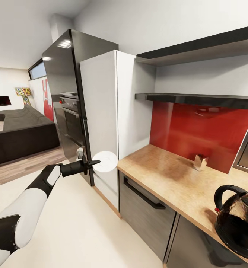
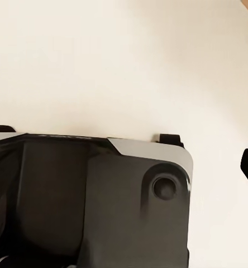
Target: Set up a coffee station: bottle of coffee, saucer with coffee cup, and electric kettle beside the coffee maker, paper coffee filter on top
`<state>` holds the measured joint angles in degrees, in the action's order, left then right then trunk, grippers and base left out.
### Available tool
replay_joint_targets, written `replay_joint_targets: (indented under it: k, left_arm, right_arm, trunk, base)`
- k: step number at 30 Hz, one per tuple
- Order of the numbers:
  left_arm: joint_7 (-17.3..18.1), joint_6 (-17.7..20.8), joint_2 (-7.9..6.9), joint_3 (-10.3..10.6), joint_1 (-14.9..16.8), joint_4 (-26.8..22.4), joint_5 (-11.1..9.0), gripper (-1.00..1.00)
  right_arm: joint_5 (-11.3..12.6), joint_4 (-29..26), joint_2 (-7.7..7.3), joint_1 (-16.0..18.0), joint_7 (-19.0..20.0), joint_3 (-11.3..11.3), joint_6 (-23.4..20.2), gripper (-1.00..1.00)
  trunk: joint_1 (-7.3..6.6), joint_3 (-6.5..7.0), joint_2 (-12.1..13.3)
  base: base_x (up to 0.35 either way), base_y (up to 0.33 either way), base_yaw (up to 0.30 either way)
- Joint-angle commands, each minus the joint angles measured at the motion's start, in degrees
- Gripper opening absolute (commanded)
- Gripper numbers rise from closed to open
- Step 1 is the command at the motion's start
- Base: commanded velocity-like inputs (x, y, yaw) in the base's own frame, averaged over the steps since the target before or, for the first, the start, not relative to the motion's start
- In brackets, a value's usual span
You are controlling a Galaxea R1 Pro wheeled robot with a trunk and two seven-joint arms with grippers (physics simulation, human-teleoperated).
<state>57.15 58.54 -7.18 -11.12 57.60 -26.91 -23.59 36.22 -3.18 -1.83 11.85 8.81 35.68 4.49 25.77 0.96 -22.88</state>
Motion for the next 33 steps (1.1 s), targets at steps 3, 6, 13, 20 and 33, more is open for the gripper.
replay_joint_targets:
  k: [3, 6, 13, 20, 33]
  left_arm:
    - [0.17, 0.08, 0.06, -0.14, -0.02, 0.01, 0.30, -1.00]
    - [0.16, 0.08, 0.03, -0.12, -0.03, -0.02, 0.35, -1.00]
    - [0.16, 0.08, -0.56, -0.20, -0.10, -0.19, 0.37, -1.00]
    - [-0.29, -0.14, -0.61, -0.20, -0.12, -0.57, 0.55, -1.00]
    - [-7.21, -0.29, -0.31, -0.23, -0.12, -0.57, 0.54, -1.00]
  right_arm:
    - [0.60, 0.09, -0.01, 0.02, 0.24, 0.44, 0.17, 1.00]
    - [0.60, 0.10, -0.04, 0.02, 0.24, 0.44, 0.17, 1.00]
    - [0.60, 0.20, -0.21, 0.02, 0.26, 0.52, 0.17, 1.00]
    - [0.60, 0.27, -0.44, 0.02, 0.25, 0.53, 0.17, 1.00]
    - [0.60, 0.28, -0.50, 0.02, 0.24, 0.53, 0.24, 1.00]
  trunk:
    - [0.02, -0.02, -0.04]
    - [0.02, -0.02, -0.04]
    - [0.02, -0.02, -0.04]
    - [0.02, -0.02, -0.04]
    - [0.02, -0.02, -0.04]
  base:
    - [0.000, 0.000, -0.176]
    - [0.000, 0.000, -0.241]
    - [0.000, 0.000, -0.261]
    - [0.000, 0.000, -0.264]
    - [0.000, 0.000, -0.264]
